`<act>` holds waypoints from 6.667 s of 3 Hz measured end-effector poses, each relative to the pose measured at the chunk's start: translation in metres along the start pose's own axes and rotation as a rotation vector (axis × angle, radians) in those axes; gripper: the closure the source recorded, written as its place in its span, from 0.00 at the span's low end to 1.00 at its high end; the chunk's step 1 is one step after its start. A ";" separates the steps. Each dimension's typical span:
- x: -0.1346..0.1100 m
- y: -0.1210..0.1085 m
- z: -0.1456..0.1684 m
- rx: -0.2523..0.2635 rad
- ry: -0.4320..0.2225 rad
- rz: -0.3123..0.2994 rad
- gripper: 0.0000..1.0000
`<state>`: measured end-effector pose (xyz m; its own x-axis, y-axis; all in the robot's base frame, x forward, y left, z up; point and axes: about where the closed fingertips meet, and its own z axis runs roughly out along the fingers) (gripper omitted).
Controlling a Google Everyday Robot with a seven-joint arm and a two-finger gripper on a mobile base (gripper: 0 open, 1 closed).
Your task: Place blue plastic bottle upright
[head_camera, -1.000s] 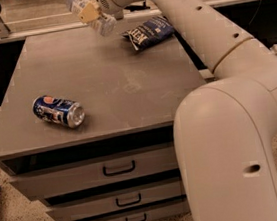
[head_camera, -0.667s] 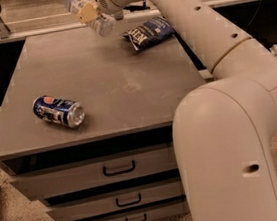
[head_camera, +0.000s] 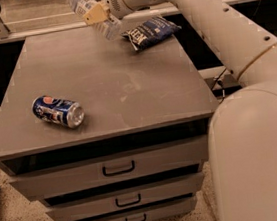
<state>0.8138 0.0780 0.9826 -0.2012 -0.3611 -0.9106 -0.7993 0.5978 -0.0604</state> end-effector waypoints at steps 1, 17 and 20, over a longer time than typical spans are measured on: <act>0.004 0.018 -0.035 -0.039 -0.056 0.008 1.00; 0.170 0.009 -0.201 -0.212 -0.764 0.171 0.82; 0.194 0.013 -0.211 -0.274 -0.736 0.168 0.12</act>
Offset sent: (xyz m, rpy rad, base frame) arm -0.1074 -0.0714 0.0447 0.2372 -0.0790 0.0564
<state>0.6448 -0.1357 0.8916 0.0176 0.3402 -0.9402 -0.9212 0.3711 0.1171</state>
